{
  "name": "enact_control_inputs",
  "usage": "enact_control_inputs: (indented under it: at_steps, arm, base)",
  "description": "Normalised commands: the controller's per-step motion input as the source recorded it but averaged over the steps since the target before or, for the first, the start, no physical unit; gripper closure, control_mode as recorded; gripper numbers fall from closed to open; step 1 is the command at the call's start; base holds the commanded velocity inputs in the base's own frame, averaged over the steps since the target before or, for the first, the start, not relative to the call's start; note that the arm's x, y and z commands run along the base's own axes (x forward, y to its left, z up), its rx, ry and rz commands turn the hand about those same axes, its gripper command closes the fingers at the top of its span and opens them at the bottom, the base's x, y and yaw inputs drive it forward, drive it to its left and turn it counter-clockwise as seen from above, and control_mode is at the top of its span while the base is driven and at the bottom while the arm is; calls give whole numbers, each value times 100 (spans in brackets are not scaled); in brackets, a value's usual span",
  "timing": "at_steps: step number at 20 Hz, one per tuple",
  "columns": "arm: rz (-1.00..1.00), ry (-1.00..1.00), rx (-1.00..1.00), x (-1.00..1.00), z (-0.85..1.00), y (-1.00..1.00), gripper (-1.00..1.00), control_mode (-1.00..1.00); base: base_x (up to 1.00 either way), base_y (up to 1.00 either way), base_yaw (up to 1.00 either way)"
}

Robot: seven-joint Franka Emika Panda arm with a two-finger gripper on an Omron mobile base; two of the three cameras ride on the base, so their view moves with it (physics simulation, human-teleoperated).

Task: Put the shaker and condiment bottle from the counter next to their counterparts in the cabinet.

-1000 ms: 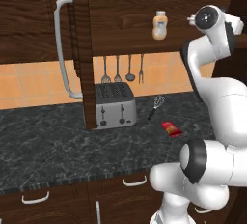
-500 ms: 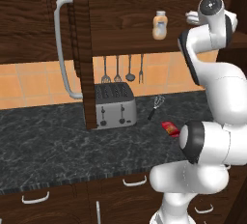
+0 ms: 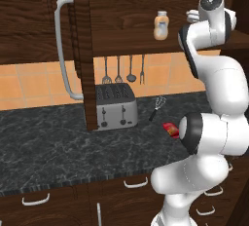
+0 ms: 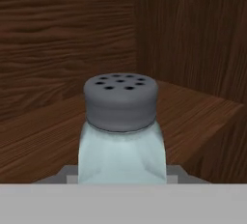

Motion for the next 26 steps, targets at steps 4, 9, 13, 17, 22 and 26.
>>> enact_control_inputs:
  at_steps: [4,9,13,17,22,26]
  arm:
    - [0,0,0,13,-19,0,100,-100]
    - [0,0,0,19,-25,0,100,-100]
    - [0,0,0,24,-19,0,100,-100]
    - [0,1,0,34,-2,0,100,-100]
    - [0,4,0,27,0,0,100,-100]
    - [0,0,-1,27,-5,0,100,-100]
  base:
    - [0,0,0]
    - [0,0,0]
    - [0,0,0]
    - [0,0,0]
    - [0,0,0]
    - [0,0,0]
